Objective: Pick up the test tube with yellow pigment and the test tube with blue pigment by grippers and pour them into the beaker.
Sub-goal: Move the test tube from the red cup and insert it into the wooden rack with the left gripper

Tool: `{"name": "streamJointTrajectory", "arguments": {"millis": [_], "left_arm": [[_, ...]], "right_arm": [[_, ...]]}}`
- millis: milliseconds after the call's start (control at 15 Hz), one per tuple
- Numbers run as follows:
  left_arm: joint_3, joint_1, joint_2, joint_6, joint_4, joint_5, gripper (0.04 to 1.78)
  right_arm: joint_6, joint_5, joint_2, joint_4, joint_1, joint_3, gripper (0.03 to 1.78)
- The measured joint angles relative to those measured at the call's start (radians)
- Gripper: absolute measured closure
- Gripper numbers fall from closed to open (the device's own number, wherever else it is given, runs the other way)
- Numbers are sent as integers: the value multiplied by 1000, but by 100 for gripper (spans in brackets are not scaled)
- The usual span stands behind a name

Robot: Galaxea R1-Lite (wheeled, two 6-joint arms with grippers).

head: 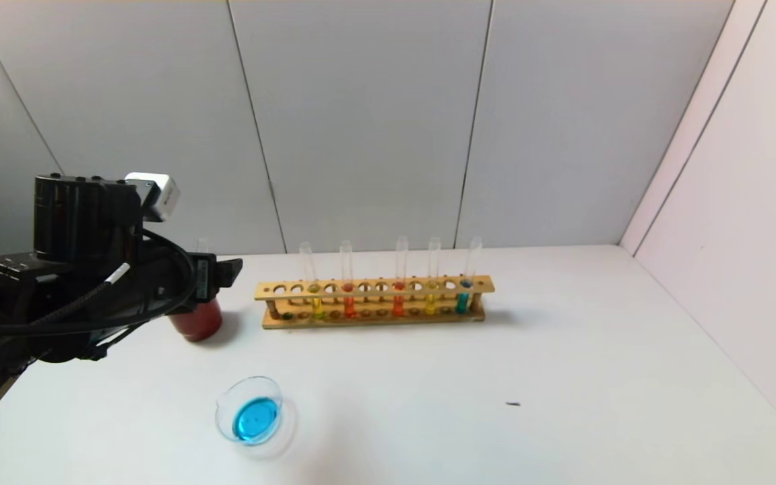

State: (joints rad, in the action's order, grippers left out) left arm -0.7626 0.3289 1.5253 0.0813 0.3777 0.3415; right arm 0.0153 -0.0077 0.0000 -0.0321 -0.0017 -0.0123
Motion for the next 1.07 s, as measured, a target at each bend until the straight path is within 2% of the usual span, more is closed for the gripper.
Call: {"name": "streamJointTrajectory", "arguments": {"millis": [200,400,800,1067], "left_arm": [[4,104,-5,79,4,80,8],[1,175,31,149,16,102,8],[5,200,169,153,204,92,8],[-26,199,278,150,272,90,8]], "right_arm": [[0,0,0,0,0,0,11],[0,0,0,0,0,0,11],[0,0,0,0,0,0,11],[0,0,0,0,0,0,11]]}}
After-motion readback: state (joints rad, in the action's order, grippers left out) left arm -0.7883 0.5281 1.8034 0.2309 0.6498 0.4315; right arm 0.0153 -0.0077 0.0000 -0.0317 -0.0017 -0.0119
